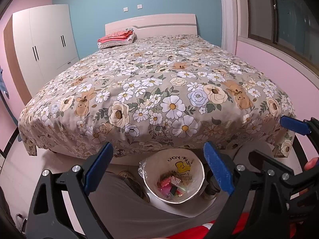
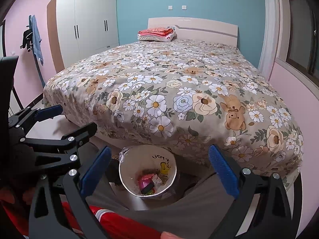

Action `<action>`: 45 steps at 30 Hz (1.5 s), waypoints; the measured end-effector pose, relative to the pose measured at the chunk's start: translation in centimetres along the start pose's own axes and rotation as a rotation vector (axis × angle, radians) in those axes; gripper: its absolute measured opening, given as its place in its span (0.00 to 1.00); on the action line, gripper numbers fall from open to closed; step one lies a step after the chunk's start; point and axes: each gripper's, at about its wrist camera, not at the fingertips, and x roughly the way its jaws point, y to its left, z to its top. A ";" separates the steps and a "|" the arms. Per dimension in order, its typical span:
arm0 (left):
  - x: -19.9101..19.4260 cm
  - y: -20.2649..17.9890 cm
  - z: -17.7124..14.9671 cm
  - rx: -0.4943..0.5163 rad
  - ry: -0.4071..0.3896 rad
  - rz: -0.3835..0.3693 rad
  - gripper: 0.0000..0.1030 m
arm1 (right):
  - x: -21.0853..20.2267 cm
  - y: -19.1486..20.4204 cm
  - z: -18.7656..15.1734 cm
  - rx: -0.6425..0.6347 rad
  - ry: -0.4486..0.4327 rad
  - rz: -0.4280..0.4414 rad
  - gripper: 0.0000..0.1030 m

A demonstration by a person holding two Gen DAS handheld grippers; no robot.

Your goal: Collect trash

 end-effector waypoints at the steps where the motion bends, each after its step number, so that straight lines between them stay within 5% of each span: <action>1: 0.0 0.0 0.0 0.000 0.001 0.000 0.88 | 0.0 0.0 0.0 0.000 0.000 0.000 0.96; 45: 0.2 0.4 -0.7 0.006 0.008 0.005 0.88 | 0.6 -0.1 -0.9 0.020 0.028 0.018 0.96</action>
